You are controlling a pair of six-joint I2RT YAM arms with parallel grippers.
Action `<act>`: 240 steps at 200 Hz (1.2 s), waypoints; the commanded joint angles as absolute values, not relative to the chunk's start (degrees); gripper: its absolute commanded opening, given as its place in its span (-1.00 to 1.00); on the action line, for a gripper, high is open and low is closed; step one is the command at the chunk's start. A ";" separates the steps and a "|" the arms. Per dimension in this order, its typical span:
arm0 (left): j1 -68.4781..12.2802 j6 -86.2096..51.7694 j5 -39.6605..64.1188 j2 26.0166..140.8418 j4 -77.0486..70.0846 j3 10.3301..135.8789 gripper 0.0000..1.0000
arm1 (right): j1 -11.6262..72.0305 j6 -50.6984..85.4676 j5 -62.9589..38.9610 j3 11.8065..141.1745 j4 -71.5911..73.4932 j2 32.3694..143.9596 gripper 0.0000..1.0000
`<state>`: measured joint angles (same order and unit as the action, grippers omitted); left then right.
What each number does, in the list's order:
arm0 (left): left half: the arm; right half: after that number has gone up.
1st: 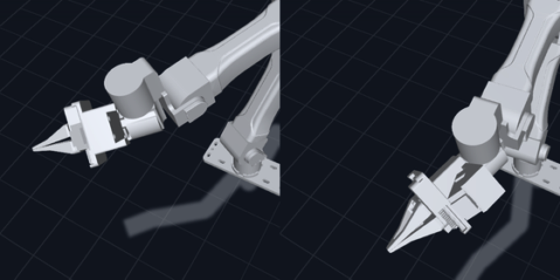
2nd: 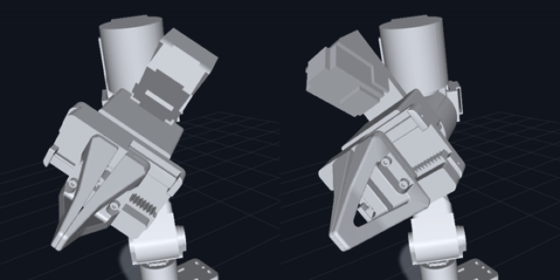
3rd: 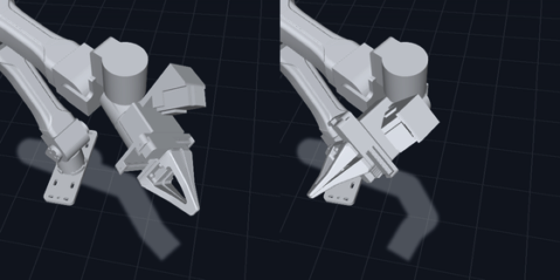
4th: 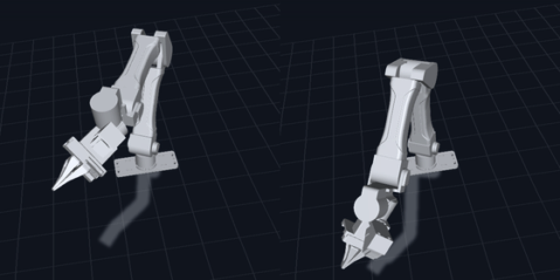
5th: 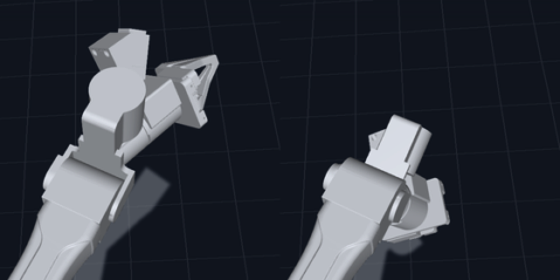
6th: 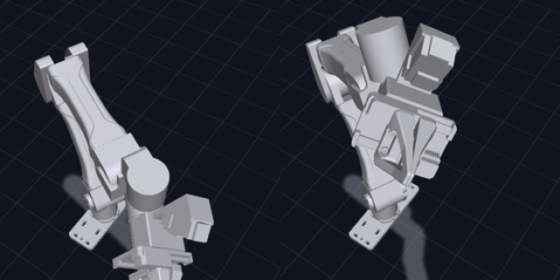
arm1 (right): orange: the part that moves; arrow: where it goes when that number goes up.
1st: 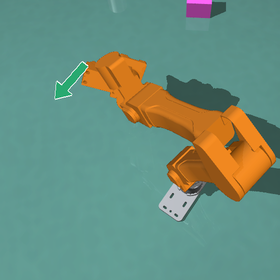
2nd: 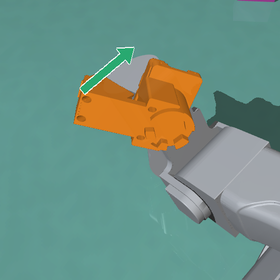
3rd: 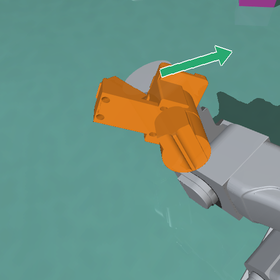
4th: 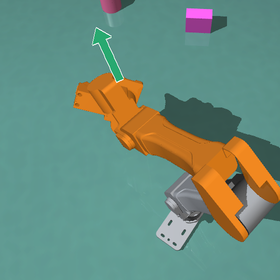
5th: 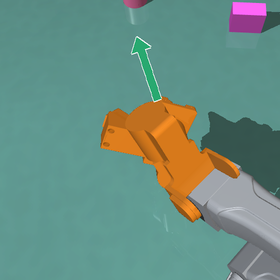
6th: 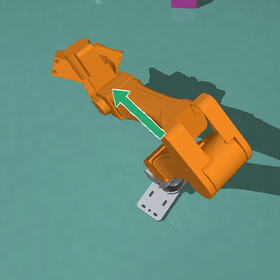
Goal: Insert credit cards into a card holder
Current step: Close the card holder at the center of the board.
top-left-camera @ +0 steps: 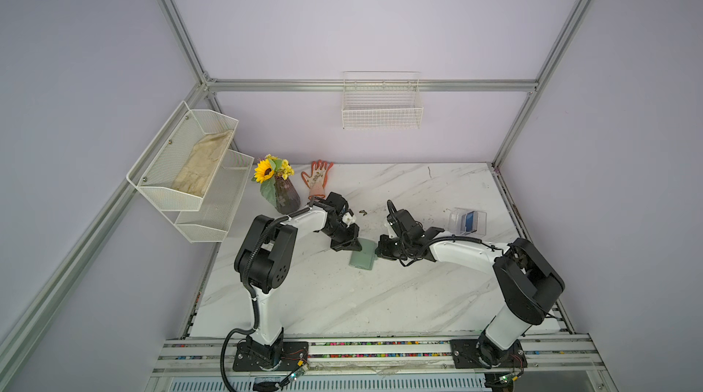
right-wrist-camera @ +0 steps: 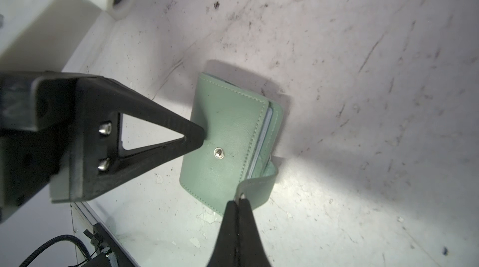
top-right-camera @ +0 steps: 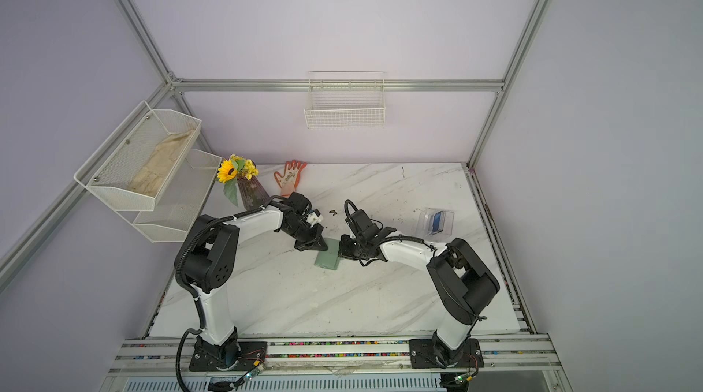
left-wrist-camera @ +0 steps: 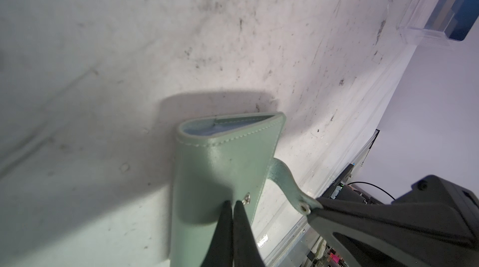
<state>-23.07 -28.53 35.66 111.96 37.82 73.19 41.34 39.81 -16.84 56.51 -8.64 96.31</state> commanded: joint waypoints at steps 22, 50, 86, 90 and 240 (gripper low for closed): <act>-23.93 -29.09 34.99 112.58 36.30 71.10 -0.89 | 41.04 39.86 -18.43 58.99 -9.48 96.12 -0.99; -24.24 -29.09 34.89 112.85 36.20 71.20 -0.89 | 41.04 38.89 -19.49 60.74 -9.58 98.73 -0.99; -24.35 -28.83 34.89 112.90 36.20 71.37 -0.89 | 41.04 35.98 -19.67 64.98 -12.56 103.08 -0.99; -24.35 -28.83 34.84 112.90 36.21 71.44 -0.89 | 41.04 35.72 -19.57 65.33 -13.09 103.53 -0.99; -24.44 -28.74 35.33 113.36 36.16 71.63 -0.88 | 41.04 35.57 -22.45 64.12 -10.61 106.42 -0.85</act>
<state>-24.08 -28.51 35.14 112.64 36.86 73.17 41.23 35.27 -21.04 64.99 -12.34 105.34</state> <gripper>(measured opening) 0.059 0.073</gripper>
